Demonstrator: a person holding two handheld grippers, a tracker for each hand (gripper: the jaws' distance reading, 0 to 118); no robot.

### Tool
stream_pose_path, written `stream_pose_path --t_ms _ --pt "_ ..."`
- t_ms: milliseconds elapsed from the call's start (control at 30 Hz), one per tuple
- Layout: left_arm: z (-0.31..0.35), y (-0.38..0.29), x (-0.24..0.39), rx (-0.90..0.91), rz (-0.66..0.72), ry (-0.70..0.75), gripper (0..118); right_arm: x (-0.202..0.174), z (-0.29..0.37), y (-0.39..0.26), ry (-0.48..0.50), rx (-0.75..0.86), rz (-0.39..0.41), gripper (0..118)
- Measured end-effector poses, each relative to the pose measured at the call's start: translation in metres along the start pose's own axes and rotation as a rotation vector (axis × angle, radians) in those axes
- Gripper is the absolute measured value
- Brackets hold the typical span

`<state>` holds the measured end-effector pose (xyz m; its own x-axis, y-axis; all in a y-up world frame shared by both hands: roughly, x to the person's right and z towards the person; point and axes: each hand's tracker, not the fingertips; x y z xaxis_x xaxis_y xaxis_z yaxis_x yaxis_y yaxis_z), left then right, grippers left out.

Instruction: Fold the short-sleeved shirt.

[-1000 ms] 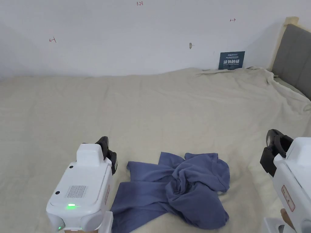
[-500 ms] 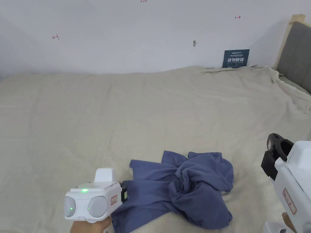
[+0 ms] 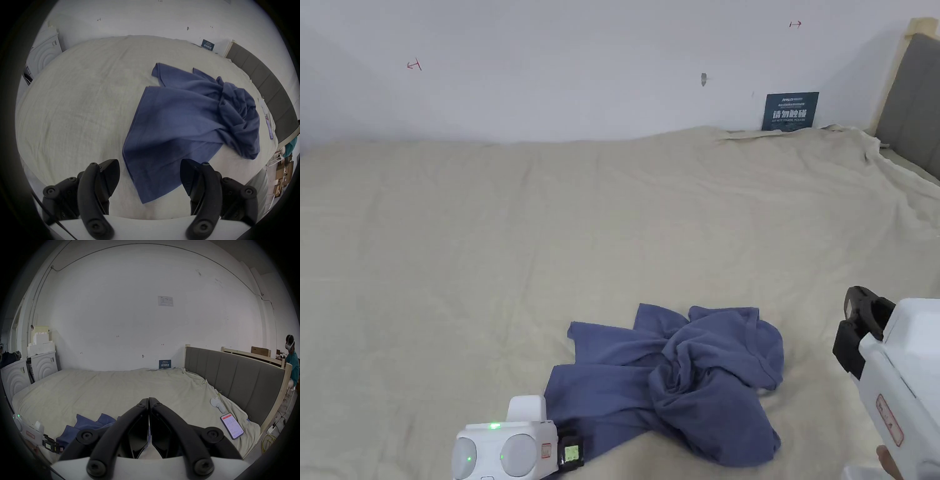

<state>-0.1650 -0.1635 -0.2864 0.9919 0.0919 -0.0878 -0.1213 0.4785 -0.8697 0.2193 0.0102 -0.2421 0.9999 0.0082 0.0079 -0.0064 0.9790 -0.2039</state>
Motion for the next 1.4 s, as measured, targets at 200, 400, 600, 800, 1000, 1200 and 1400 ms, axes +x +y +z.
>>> stream_pose_path --t_ms 200,400,600,800,1000,1200,1400 --pt "-0.002 -0.002 0.011 -0.015 -0.061 0.042 72 0.0 -0.005 -0.002 0.006 -0.013 -0.01 0" --pt "0.006 0.002 0.017 0.032 -0.087 -0.021 4 0.001 -0.019 -0.005 -0.001 -0.078 -0.017 0" --pt "0.041 0.015 0.006 0.155 -0.043 -0.078 2 -0.001 -0.069 -0.012 0.04 -0.245 -0.031 0" --pt "0.056 0.027 -0.005 0.195 -0.011 -0.109 2 0.01 -0.154 -0.035 0.066 -0.436 -0.129 78" --pt "0.052 0.032 -0.011 0.189 0.005 -0.121 2 0.011 -0.232 -0.061 0.08 -0.622 -0.12 87" --pt "0.048 0.034 -0.012 0.174 0.005 -0.121 2 -0.007 -0.267 -0.093 0.098 -0.754 -0.058 87" --pt "0.046 0.036 -0.013 0.167 0.004 -0.123 2 -0.036 -0.261 -0.107 0.112 -0.772 0.016 70"
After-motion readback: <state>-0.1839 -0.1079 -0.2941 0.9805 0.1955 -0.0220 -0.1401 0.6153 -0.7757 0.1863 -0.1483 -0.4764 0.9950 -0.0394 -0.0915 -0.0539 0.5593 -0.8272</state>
